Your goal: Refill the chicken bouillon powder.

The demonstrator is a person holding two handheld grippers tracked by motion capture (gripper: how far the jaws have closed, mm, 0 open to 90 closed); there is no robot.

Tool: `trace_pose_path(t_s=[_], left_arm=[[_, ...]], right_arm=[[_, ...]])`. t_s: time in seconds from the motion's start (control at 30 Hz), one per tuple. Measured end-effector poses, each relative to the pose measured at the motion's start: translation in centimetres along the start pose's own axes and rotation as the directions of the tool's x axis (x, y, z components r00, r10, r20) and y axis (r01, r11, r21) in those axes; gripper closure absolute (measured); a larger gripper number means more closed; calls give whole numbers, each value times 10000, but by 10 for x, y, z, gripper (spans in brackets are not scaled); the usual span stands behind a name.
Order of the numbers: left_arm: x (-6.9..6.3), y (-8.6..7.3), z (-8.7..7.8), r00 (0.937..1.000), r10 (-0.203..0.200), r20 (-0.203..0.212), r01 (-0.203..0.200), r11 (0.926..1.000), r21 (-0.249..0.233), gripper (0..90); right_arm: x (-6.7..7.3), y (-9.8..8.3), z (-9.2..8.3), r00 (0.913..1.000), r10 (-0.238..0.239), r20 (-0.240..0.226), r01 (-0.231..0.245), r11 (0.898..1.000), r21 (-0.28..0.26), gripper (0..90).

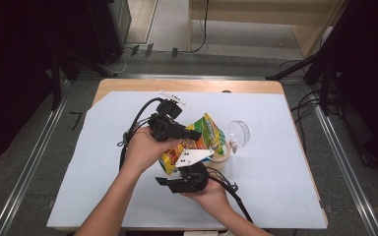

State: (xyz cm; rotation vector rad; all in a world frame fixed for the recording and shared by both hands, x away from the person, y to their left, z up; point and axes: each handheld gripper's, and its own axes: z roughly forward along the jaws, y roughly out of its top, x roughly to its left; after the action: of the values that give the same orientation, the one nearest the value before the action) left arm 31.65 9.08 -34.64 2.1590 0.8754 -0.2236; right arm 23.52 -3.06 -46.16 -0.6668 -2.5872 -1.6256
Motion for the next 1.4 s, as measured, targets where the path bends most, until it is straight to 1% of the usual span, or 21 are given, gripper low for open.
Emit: trace_pose_path(t_s=[0.1, 0.3, 0.4, 0.47, 0.57, 0.63, 0.7, 0.8, 0.9, 0.97, 1.0, 1.03, 1.07, 1.1, 1.17, 1.33, 1.37, 1.4], left_arm=[[1, -2, -1, 10000, 41, 26, -41, 10000, -46, 861], [6, -8, -4, 9999, -28, 161, 29, 10000, -91, 872], [7, -10, -7, 9997, 33, 230, -32, 10000, -43, 878], [8, -11, -9, 9995, -51, 306, 56, 9999, -134, 879], [10, -15, -11, 9997, -81, 230, 84, 9999, -134, 883], [11, -18, -12, 9995, -158, 284, 163, 9997, -177, 883], [11, -20, -13, 9996, -137, 235, 141, 9998, -153, 884], [11, -23, -14, 9999, -54, 135, 56, 9999, -127, 882], [12, -26, -17, 9999, -86, 123, 88, 9998, -182, 880], [13, -28, -18, 10000, -32, -58, 32, 9999, -108, 879], [14, -29, -19, 9999, -21, -104, 21, 10000, -80, 878], [15, -30, -20, 9999, -96, -94, 95, 9999, -107, 878], [16, -31, -20, 10000, -78, -60, 78, 9999, -100, 879], [17, -32, -21, 9999, -104, -35, 104, 9999, -83, 878], [18, -33, -21, 10000, -82, -53, 82, 10000, -12, 877], [20, -37, -24, 9998, -171, -46, 171, 9998, 64, 868], [20, -37, -24, 9998, -193, -56, 193, 9998, 68, 864], [20, -38, -24, 9997, -230, 22, 230, 9997, 58, 858]], right_arm=[[0, -2, 0, 10000, -5, -17, 5, 10000, 34, 563], [0, -5, 2, 10000, 3, -74, -2, 9999, 104, 551], [0, -7, 2, 10000, 28, 94, -29, 10000, 76, 550], [0, -8, 1, 9998, 21, 176, -22, 10000, 50, 544], [-1, -9, -1, 9997, 130, 192, -130, 9999, -33, 536], [-3, -10, -1, 9995, 221, 208, -222, 9998, 9, 538], [-4, -12, 0, 9996, 140, 263, -140, 9999, 10, 538], [-2, -13, 1, 9997, 131, 214, -133, 9999, 105, 531], [-2, -14, 1, 9996, 26, 288, -29, 9999, 114, 520], [-4, -14, 0, 9994, 31, 358, -31, 10000, -13, 515], [-5, -15, -1, 9993, 153, 332, -152, 9999, -48, 514], [-7, -15, -2, 9992, 180, 343, -178, 9998, -65, 513], [-7, -15, -3, 9990, 255, 369, -253, 9997, -70, 510], [-9, -15, -3, 9988, 194, 440, -192, 9998, -49, 500], [-10, -17, -3, 9984, 254, 506, -256, 9997, 32, 495], [-12, -19, -3, 9982, 310, 519, -313, 9995, 55, 494], [-13, -19, -3, 9982, 283, 520, -287, 9996, 67, 501], [-13, -19, -3, 9983, 220, 548, -226, 9997, 112, 509]])
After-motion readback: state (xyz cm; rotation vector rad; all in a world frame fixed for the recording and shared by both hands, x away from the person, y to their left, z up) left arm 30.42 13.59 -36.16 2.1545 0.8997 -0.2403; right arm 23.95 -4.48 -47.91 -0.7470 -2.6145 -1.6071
